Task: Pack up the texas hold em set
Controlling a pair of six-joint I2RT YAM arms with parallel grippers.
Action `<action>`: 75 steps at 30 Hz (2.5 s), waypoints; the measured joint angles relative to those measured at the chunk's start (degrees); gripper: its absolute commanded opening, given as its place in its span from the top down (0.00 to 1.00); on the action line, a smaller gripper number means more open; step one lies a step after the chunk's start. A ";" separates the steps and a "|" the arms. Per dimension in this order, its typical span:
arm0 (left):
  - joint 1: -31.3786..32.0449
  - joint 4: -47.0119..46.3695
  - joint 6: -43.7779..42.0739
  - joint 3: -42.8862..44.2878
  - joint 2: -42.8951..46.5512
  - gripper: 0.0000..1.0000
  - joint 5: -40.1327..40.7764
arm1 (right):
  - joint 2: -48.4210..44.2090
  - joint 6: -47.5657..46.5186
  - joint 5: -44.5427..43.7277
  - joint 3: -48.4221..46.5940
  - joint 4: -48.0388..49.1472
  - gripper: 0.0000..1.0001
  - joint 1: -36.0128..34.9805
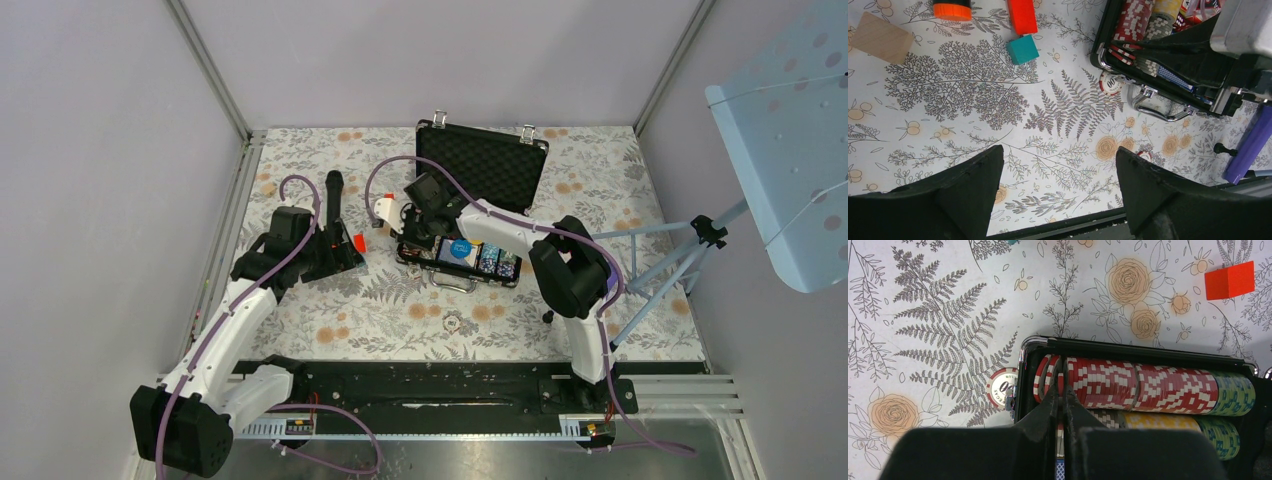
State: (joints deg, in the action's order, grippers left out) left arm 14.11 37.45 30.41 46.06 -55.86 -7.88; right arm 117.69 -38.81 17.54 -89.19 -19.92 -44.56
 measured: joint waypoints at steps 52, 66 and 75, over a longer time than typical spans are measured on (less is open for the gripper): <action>-0.24 -0.02 -0.20 -0.09 -1.68 0.19 -0.81 | -23.61 25.18 -3.87 20.02 19.43 0.56 -0.46; 16.94 -6.93 7.89 -1.99 -7.15 0.25 5.49 | -44.52 55.69 -15.32 38.18 9.66 0.59 -0.66; 22.67 -10.29 12.35 -5.42 -7.61 0.23 9.62 | -48.54 68.89 -19.52 48.74 2.32 0.43 -4.98</action>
State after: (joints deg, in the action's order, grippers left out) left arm 36.77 27.16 42.76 40.64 -63.46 1.74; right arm 69.14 30.09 -1.98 -40.45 -17.61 -49.54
